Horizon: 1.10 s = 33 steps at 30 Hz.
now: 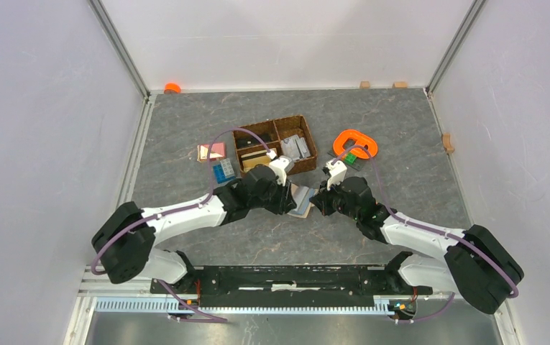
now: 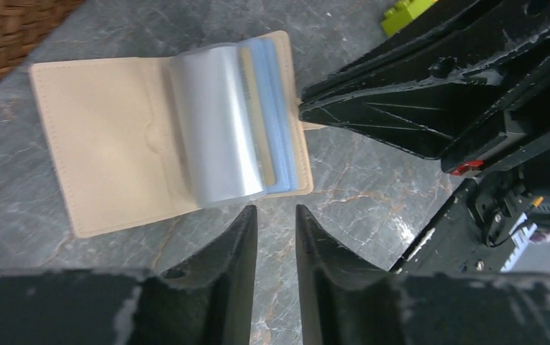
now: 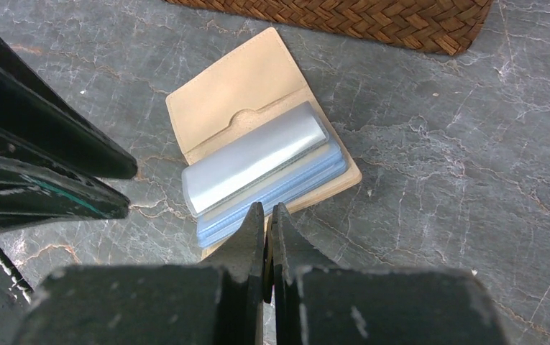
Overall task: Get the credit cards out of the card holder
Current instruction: Remove the credit card from the card holder.
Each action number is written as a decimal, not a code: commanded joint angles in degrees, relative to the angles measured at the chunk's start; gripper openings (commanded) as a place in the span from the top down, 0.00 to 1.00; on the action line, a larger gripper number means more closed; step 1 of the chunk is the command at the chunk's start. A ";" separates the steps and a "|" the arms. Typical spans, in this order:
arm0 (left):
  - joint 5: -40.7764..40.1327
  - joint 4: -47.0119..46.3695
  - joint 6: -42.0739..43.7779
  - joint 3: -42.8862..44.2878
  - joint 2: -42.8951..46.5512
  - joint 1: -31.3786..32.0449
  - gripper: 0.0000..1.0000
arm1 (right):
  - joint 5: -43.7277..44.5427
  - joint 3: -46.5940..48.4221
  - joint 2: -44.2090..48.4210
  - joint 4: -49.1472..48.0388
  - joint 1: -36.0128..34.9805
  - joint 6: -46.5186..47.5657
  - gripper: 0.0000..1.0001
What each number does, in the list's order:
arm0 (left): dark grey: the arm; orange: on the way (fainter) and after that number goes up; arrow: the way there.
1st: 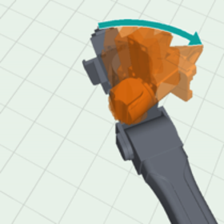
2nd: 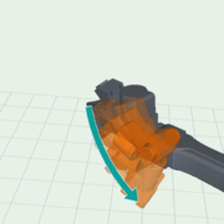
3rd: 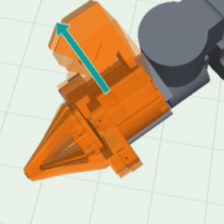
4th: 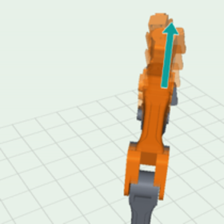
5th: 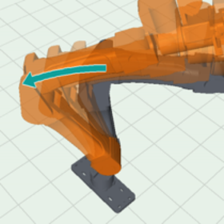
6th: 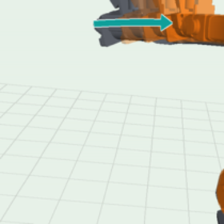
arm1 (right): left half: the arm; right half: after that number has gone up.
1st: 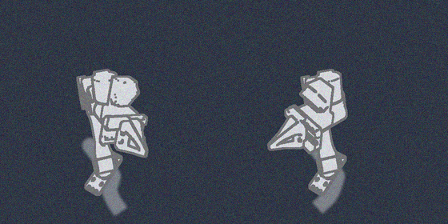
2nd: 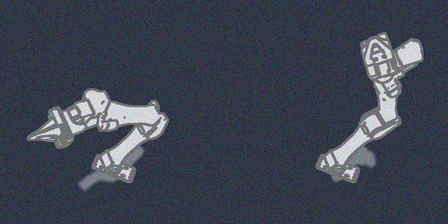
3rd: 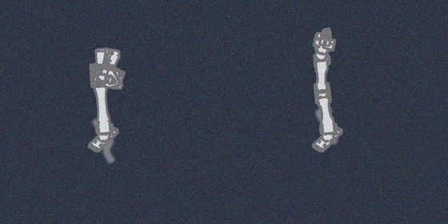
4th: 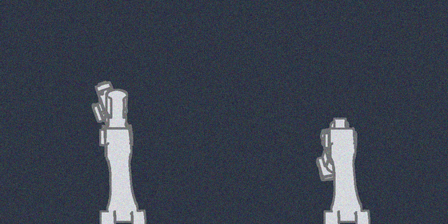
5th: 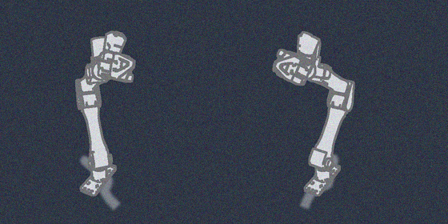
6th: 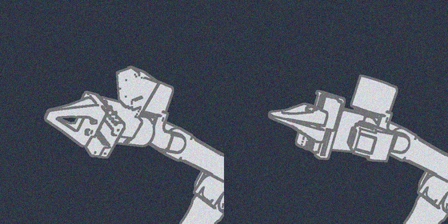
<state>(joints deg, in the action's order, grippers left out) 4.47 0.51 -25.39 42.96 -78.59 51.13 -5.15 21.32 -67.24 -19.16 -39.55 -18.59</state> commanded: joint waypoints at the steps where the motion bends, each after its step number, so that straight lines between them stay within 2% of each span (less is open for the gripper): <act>1: 7.68 -3.57 2.64 2.32 -3.82 0.15 0.71 | -0.90 2.41 -0.35 -1.51 -0.18 0.66 1.00; 6: 10.10 -0.97 2.19 5.71 -9.25 0.11 0.82 | -0.92 2.48 -0.32 -1.54 -0.19 0.67 1.00; 12: 5.12 2.78 1.79 8.17 -12.39 -0.11 0.82 | -0.94 2.41 -0.43 -1.62 -0.18 0.57 1.00; 16: -0.44 6.85 0.64 9.67 -14.06 -0.97 0.77 | -0.92 2.34 -0.26 -1.59 -0.18 0.60 1.00; 22: -4.10 11.03 -2.21 10.84 -16.40 -4.32 0.75 | -0.87 2.32 -0.26 -1.60 -0.18 0.63 1.00; 25: -4.27 13.04 -3.77 11.24 -17.96 -7.37 0.75 | -0.79 2.32 -0.36 -1.62 -0.18 0.58 1.00; 33: -1.19 9.43 -5.62 8.07 -16.20 -11.84 0.75 | -0.58 2.23 -0.26 -1.54 -0.15 0.62 1.00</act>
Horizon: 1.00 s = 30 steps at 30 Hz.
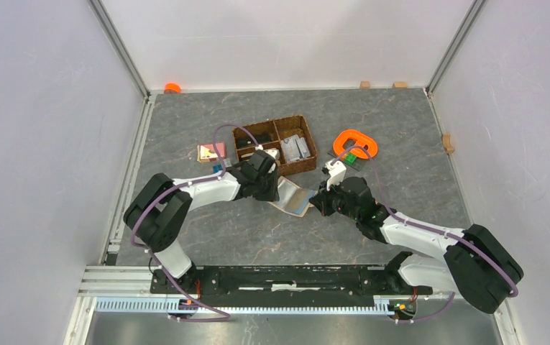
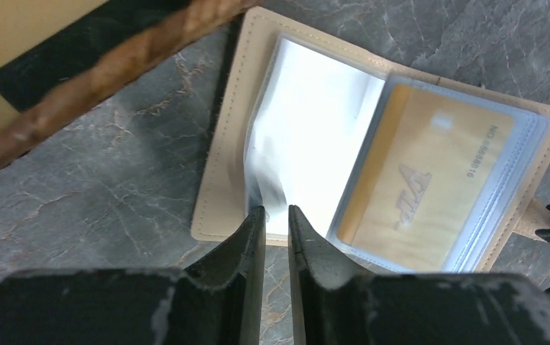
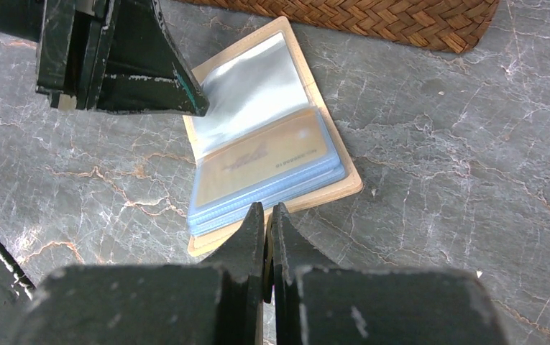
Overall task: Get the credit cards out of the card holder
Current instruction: Remove the credit card from the card holder.
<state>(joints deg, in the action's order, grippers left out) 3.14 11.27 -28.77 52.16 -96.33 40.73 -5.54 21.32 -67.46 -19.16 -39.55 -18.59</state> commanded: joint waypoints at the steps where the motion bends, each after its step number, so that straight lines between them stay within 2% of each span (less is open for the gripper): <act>1: 1.68 -2.77 -1.93 -1.87 2.16 -1.44 0.75 | -0.25 2.27 -0.05 -1.52 -0.18 0.63 1.00; 9: 15.03 -13.67 -0.12 -5.78 6.16 -0.78 0.69 | -1.15 2.32 0.24 -1.67 -0.18 0.58 1.00; 17: 15.51 -14.78 2.49 -5.26 7.36 3.13 0.66 | -1.19 1.90 3.10 -1.28 -0.18 0.66 1.00; 23: 16.57 -15.04 3.39 -4.44 6.67 4.71 0.48 | -1.86 1.64 4.25 -1.41 -0.17 0.77 1.00; 30: 15.46 -14.53 3.09 -4.14 5.79 4.70 0.46 | -2.36 1.50 4.69 -1.66 -0.18 0.86 1.00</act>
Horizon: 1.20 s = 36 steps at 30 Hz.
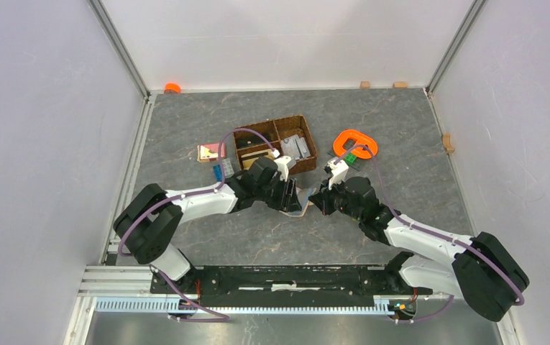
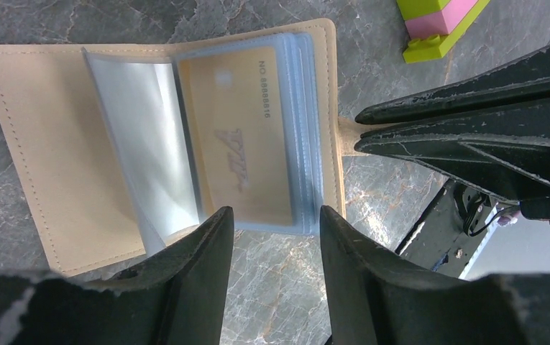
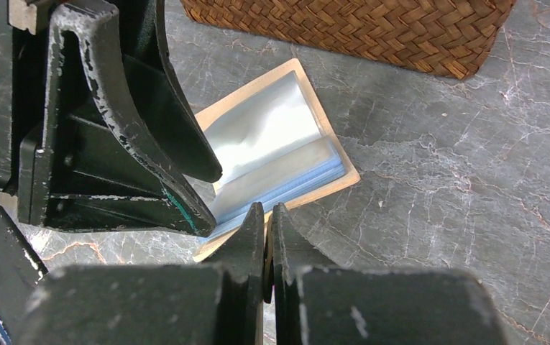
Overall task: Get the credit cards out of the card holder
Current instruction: Remove the credit card from the card holder.
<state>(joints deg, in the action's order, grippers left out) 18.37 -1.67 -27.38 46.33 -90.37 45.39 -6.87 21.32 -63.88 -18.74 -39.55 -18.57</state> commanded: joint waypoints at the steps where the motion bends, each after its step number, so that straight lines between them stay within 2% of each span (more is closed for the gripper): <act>1: -0.24 -1.06 1.76 2.03 -0.52 0.05 0.46 | -1.06 1.50 1.12 -2.10 -0.18 0.83 1.00; 8: -0.69 0.63 1.53 3.51 -2.74 0.05 0.49 | -1.52 1.36 1.33 -2.42 -0.20 0.94 1.00; 11: -2.46 1.35 1.31 4.06 -3.30 -0.12 0.63 | -0.95 1.44 1.39 -2.16 -0.18 0.90 1.00; 21: -5.54 3.32 0.10 2.94 -1.33 -1.69 0.91 | 3.33 1.97 1.26 0.17 -0.18 0.88 1.00; 25: -7.37 3.00 -0.41 1.60 0.80 -2.05 0.98 | 8.00 3.46 -0.44 3.92 -0.02 0.15 0.93; 30: -6.54 2.66 -1.99 0.98 1.39 -2.62 0.98 | 7.05 3.93 -3.06 4.00 0.90 -1.38 0.64; 32: -5.92 2.55 -2.35 0.90 1.24 -2.97 0.98 | 4.39 3.30 -3.27 2.87 1.35 -2.02 0.41; 33: -5.76 2.51 -2.61 0.87 1.18 -3.14 0.98 | 2.98 2.68 -3.21 1.83 1.57 -2.21 0.34; 34: -5.48 2.34 -2.82 0.73 1.21 -3.40 0.98 | 2.11 2.18 -3.03 0.85 1.66 -2.45 0.29; 36: -4.53 1.94 -3.28 0.36 1.10 -3.85 0.98 | 1.83 1.58 -2.43 0.05 1.67 -2.66 0.27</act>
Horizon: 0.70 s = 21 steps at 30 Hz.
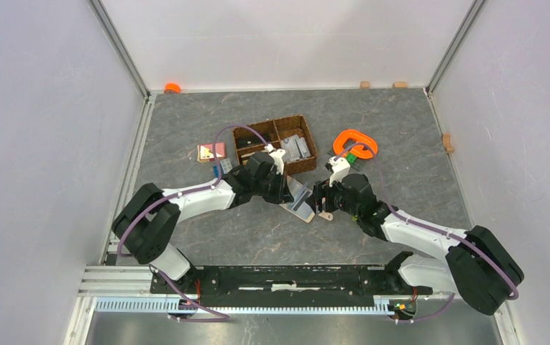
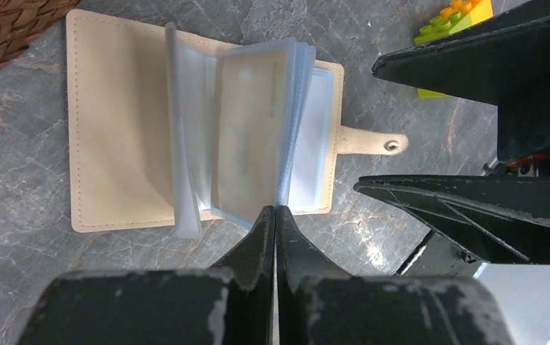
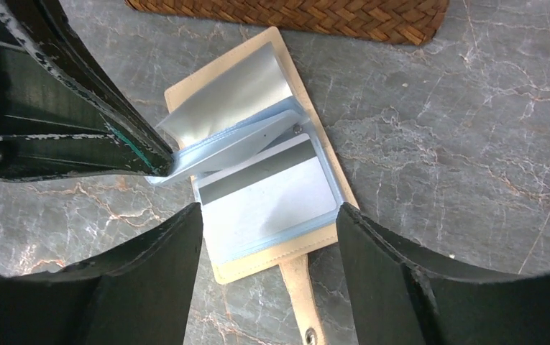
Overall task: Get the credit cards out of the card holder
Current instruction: Remove the credit card from the card holder.
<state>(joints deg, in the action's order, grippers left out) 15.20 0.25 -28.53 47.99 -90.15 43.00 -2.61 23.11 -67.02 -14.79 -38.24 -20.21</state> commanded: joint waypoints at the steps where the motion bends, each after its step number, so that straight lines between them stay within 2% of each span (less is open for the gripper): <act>1: -0.83 0.01 -2.47 -1.41 0.90 -1.59 0.98 | -2.75 -0.25 0.98 -4.14 0.36 -0.90 0.27; 7: 5.66 -5.14 -4.00 -2.60 0.44 -1.96 0.98 | -8.57 -2.93 0.26 -12.36 0.52 -3.50 0.30; 12: 11.09 -9.38 -5.49 -3.34 -0.19 -1.96 0.98 | -15.15 -5.98 -5.76 -23.86 3.41 -12.61 0.30; 15: 11.89 -10.60 -6.18 -3.83 -0.40 -1.96 0.98 | -15.30 -9.97 -6.66 -32.00 5.61 -18.24 0.26; 21: 12.64 -12.03 -7.10 -3.71 -2.11 -1.10 0.98 | -14.07 -11.80 -7.59 -36.30 6.25 -24.18 0.23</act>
<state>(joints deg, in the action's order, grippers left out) 25.23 -8.27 -33.06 44.12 -90.74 41.28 -16.10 11.73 -74.39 -41.36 -32.12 -38.00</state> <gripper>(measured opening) 0.029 0.760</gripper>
